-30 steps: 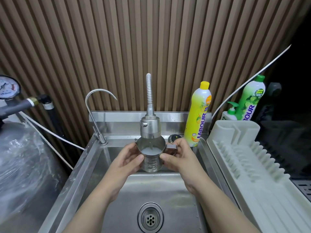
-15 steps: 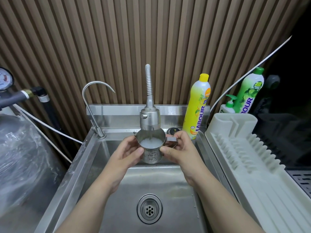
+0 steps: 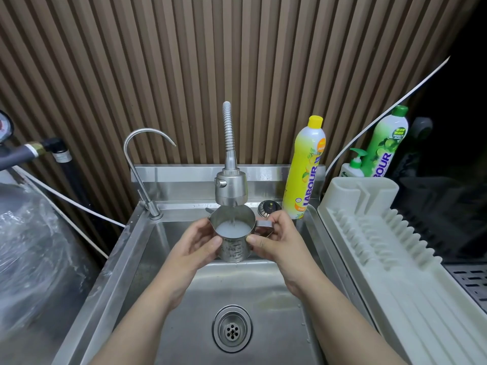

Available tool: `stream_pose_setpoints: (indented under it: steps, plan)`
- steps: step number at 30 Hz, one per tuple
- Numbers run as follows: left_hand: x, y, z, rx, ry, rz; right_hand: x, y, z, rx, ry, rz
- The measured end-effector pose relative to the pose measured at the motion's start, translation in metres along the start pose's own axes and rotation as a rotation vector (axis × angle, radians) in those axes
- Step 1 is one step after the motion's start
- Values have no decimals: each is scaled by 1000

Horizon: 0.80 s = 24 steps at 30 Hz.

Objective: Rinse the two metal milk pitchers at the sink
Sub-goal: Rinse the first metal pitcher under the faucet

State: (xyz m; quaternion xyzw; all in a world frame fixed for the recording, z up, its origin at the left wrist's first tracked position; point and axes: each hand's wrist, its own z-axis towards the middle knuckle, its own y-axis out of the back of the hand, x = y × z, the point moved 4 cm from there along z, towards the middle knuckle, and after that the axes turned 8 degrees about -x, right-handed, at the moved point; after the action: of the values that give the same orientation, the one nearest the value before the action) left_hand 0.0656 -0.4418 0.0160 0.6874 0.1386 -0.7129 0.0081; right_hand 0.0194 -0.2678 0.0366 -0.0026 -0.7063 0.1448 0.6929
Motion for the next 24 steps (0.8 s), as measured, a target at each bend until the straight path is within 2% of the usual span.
stream_pose_setpoints:
  steps: [24]
  plan:
    - [3,0,1,18,-7,4,2,0,-1,-24,-33,-12]
